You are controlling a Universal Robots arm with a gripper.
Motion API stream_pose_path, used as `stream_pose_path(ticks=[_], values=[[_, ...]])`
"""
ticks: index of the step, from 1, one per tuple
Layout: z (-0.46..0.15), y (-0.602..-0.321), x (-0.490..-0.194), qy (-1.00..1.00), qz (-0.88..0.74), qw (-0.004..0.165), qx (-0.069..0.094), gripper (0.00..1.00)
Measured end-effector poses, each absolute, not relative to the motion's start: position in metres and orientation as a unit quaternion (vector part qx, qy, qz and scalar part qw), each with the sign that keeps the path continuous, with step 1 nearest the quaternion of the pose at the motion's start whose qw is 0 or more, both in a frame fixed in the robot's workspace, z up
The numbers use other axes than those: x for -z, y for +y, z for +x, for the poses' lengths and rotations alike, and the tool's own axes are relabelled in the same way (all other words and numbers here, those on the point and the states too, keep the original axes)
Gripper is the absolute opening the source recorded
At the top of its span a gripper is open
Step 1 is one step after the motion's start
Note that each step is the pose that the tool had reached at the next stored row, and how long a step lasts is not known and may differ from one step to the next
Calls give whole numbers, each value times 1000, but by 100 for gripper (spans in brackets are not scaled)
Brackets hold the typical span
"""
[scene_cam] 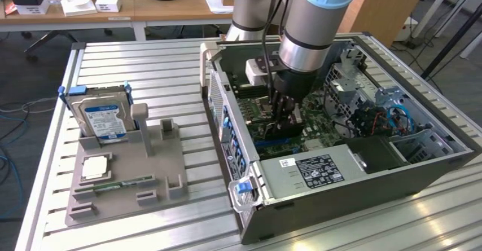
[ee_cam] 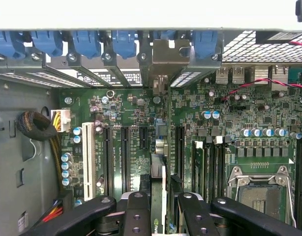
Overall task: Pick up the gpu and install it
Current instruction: 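Insert the gpu into the slot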
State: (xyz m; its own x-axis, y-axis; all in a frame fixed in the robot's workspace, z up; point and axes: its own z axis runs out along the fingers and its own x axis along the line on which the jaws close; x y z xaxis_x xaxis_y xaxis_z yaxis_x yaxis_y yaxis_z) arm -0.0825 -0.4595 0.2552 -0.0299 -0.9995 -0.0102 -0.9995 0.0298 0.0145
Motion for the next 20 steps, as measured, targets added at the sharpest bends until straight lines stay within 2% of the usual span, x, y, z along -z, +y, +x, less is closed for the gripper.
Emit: stream_pose_path(ticks=[20], values=[[-83,-459,-255,-715,699,1,9,26]])
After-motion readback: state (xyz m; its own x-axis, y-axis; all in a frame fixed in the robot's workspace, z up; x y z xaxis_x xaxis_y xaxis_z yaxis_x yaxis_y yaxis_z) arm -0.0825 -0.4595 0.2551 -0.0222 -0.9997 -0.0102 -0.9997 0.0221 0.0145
